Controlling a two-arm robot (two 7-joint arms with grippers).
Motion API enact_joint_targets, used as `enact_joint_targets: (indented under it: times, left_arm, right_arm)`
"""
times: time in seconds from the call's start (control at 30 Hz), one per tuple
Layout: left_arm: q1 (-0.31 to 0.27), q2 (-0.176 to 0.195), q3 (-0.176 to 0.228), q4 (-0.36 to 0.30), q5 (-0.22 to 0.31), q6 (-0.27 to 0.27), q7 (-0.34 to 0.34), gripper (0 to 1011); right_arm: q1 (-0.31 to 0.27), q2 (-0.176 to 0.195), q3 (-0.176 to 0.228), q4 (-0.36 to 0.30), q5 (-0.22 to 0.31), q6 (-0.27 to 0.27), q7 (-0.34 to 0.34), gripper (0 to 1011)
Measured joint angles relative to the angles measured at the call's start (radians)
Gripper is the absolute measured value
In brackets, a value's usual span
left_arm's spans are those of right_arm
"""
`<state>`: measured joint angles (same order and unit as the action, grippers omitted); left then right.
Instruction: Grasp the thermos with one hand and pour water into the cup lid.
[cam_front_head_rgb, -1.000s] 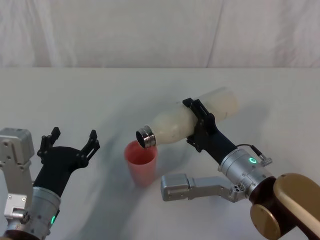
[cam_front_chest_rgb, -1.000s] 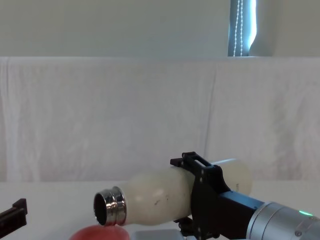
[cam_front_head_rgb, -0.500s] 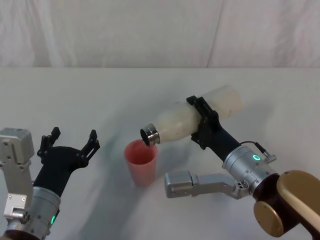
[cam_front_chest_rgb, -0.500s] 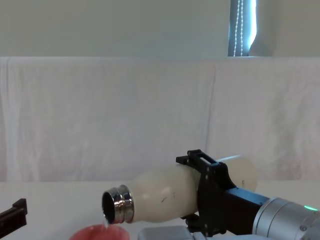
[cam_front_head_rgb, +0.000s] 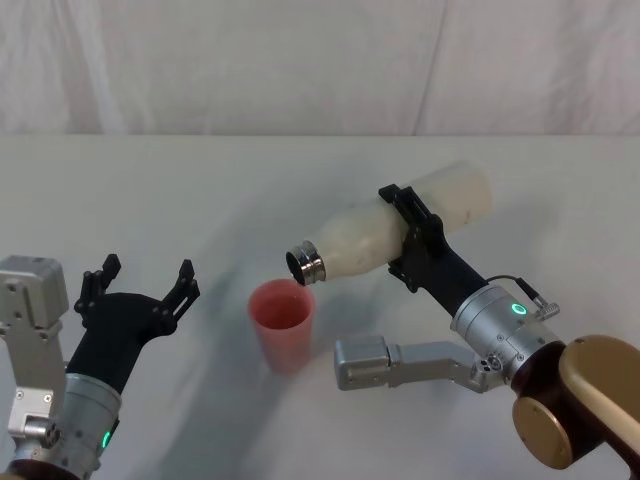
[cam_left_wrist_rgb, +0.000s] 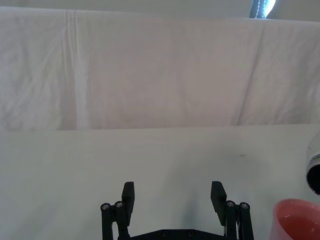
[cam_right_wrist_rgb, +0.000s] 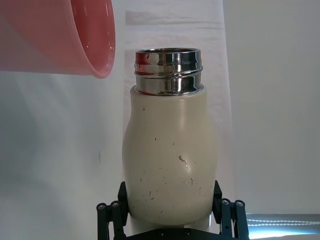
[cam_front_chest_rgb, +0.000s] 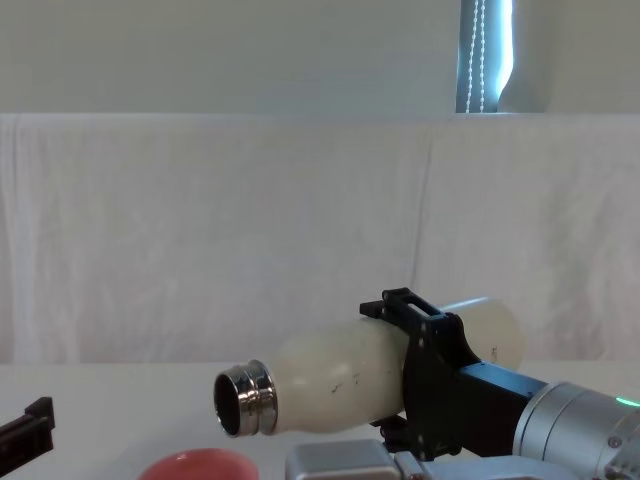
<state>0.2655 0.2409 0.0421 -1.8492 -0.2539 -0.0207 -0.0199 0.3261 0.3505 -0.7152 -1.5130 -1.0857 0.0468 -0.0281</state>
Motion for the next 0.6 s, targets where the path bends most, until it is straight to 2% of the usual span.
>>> enact_joint_targets:
  times: [0.6]
  left_arm:
    - [0.000,0.000,0.000,0.000,0.000,0.000,0.000,1001]
  right_arm:
    - [0.003,0.010,-0.005,-0.011,-0.017,0.011,0.008,959]
